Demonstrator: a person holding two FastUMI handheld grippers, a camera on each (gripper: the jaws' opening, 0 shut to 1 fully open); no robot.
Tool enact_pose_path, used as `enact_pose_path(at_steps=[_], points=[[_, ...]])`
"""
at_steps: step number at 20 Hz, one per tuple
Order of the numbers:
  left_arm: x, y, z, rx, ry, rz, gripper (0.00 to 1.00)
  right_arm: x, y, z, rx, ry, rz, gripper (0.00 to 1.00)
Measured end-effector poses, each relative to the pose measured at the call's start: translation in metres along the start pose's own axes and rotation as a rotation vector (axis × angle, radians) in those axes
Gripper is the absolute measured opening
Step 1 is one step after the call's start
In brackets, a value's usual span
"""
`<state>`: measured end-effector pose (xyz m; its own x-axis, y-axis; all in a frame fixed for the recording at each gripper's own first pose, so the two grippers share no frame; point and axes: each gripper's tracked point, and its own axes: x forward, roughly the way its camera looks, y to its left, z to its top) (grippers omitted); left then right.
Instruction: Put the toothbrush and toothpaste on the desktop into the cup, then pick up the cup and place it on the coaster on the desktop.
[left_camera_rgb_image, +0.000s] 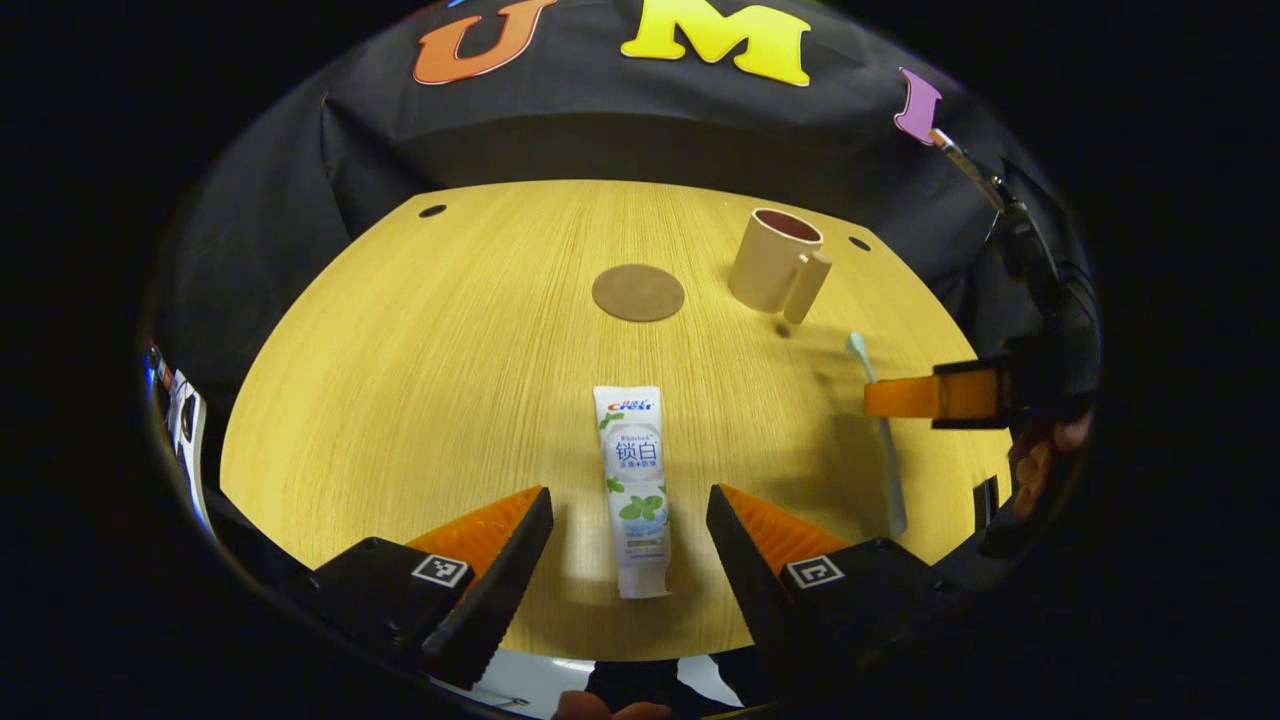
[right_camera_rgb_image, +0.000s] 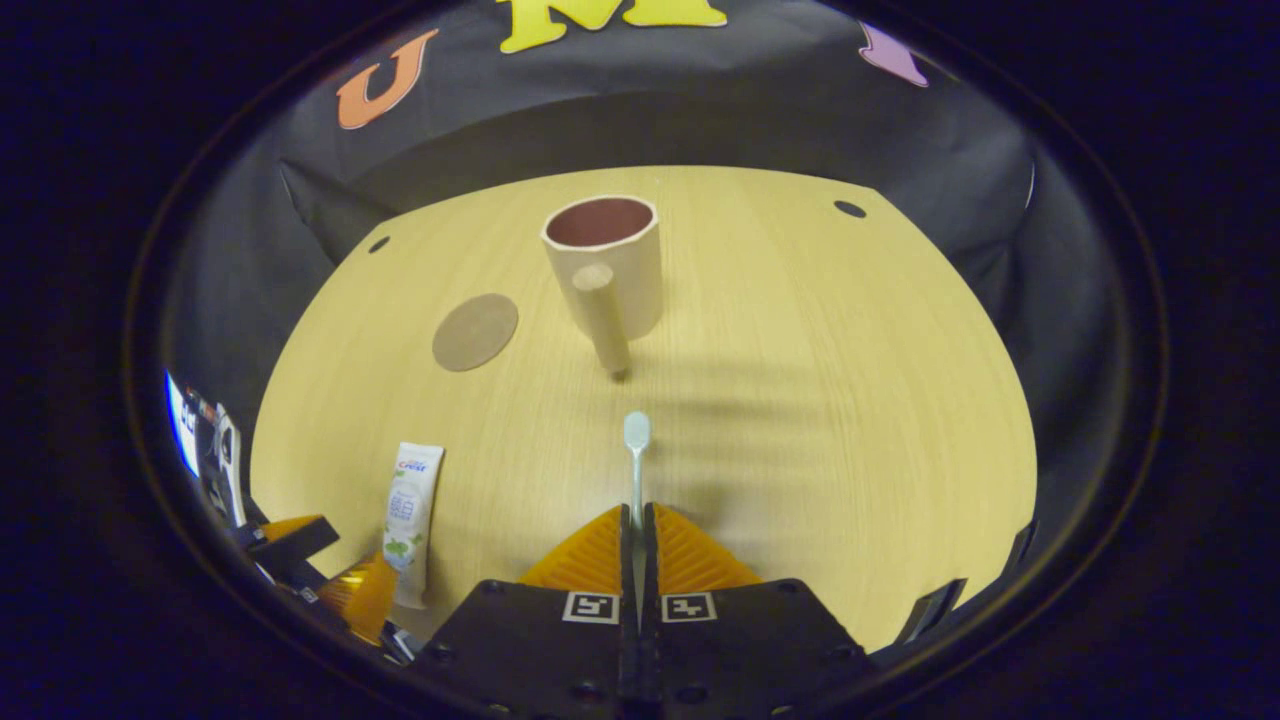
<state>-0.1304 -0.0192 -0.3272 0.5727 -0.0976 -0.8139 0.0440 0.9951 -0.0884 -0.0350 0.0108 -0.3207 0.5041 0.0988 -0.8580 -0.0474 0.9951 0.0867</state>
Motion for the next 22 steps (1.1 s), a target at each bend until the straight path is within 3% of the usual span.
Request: enact_pose_path(at_steps=[9,10,11,12,22], points=[[0.032,-0.003,-0.007,-0.018,0.062,0.023,0.96,-0.038,-0.004,0.017,-0.020,-0.078,0.018,0.01],[0.035,-0.001,-0.007,-0.020,0.069,0.031,1.00,-0.040,-0.004,0.018,-0.020,-0.083,0.020,0.00],[0.039,0.001,-0.007,-0.018,0.076,0.038,0.96,-0.042,-0.003,0.019,-0.024,-0.085,0.024,0.00],[0.041,0.002,-0.007,-0.014,0.082,0.043,1.00,-0.042,-0.002,0.019,-0.032,-0.087,0.029,0.00],[0.051,0.007,-0.003,0.039,0.113,0.057,0.75,-0.049,-0.001,0.030,-0.038,-0.115,0.044,0.00]])
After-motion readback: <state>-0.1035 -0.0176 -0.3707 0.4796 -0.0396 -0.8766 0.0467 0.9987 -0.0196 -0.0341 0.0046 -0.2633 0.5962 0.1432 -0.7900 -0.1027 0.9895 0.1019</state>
